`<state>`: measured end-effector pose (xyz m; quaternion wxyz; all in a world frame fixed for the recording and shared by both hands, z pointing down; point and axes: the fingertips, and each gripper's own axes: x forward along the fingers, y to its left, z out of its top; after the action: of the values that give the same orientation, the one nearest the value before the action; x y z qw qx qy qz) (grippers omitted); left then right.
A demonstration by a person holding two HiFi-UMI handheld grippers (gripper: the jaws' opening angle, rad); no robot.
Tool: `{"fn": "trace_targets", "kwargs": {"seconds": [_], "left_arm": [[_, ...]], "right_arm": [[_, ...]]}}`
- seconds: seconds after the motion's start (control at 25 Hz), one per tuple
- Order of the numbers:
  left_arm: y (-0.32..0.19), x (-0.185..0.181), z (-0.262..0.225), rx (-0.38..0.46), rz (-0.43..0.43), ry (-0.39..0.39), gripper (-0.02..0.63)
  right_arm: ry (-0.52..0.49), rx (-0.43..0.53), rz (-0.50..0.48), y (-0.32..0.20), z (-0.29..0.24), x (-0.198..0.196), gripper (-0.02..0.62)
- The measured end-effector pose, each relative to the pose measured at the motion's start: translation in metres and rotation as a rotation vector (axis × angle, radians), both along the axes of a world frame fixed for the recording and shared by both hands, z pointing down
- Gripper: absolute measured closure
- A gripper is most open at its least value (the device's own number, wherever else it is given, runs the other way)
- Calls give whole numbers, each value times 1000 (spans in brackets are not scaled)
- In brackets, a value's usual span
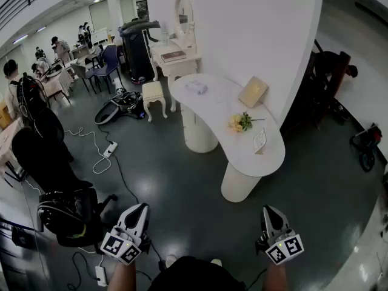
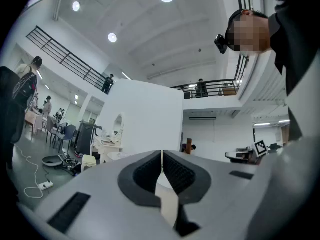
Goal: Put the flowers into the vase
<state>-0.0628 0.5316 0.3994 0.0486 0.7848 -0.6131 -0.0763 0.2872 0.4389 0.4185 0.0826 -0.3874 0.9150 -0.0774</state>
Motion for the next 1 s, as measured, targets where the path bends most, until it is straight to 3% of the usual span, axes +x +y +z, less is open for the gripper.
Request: {"fn": "trace_targets", "kwargs": {"seconds": [0.16, 0.32, 0.76, 1.0], "left_arm": [[0, 7, -2, 6, -6, 50, 586], [-4, 21, -4, 12, -17, 25, 586], [-16, 89, -1, 10, -42, 10, 586], [-31, 123, -2, -24, -11, -17, 586]], "right_arm": [[-10, 19, -7, 2, -5, 11, 566], [-8, 25, 4, 3, -4, 33, 566], [139, 69, -98, 9, 8, 83, 565], [83, 43, -134, -5, 8, 95, 565]]}}
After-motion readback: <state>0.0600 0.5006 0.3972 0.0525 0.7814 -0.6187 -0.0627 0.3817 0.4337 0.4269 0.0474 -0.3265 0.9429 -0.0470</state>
